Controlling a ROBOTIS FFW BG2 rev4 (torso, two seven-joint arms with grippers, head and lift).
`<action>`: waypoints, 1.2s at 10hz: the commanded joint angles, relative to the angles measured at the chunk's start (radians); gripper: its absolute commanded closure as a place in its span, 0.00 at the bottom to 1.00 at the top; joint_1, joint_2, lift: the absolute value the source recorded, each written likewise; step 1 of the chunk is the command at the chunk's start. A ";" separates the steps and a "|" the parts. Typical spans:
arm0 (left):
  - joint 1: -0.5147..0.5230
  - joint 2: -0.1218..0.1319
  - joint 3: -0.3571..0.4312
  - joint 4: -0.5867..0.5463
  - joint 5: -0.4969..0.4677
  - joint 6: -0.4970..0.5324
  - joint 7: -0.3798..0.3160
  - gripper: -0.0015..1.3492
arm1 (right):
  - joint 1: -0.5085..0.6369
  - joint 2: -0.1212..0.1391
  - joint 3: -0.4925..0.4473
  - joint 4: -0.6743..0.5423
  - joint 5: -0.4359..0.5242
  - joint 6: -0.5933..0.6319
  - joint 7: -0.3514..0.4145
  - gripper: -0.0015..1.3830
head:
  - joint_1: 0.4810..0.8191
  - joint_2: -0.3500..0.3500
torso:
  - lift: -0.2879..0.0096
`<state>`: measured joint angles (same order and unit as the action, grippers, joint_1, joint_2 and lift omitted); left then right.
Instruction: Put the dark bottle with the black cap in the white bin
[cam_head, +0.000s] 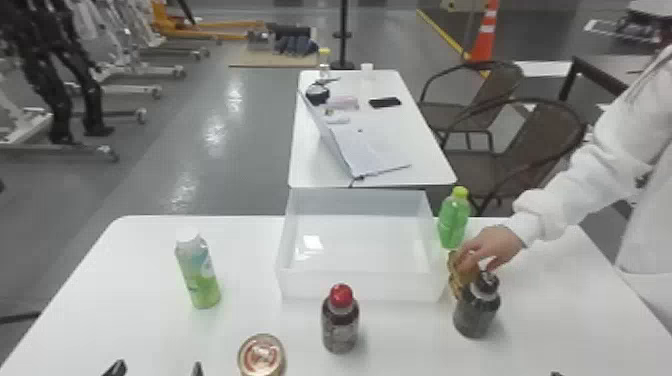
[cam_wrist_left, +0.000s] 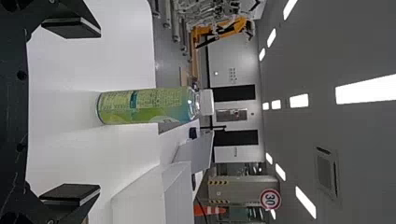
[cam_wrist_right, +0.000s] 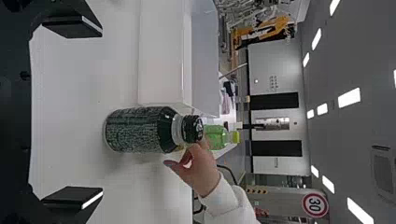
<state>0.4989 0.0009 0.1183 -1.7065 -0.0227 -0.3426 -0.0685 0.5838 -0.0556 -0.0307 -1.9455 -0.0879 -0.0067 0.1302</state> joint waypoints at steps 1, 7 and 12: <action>-0.002 -0.004 -0.003 0.002 0.000 -0.001 -0.001 0.10 | -0.015 -0.004 0.000 0.005 -0.001 -0.015 0.008 0.08 | 0.20 0.50 | 0.63; -0.017 -0.004 -0.009 0.015 0.006 -0.019 -0.001 0.10 | -0.033 -0.023 0.021 -0.009 0.025 -0.002 -0.015 0.07 | 0.20 0.50 | 0.63; -0.029 -0.004 -0.016 0.030 0.012 -0.041 -0.001 0.10 | -0.048 -0.032 0.021 0.002 0.014 0.004 -0.015 0.08 | 0.20 0.50 | 0.63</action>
<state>0.4703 0.0009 0.1026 -1.6777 -0.0111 -0.3830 -0.0690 0.5354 -0.0872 -0.0092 -1.9442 -0.0719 -0.0030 0.1161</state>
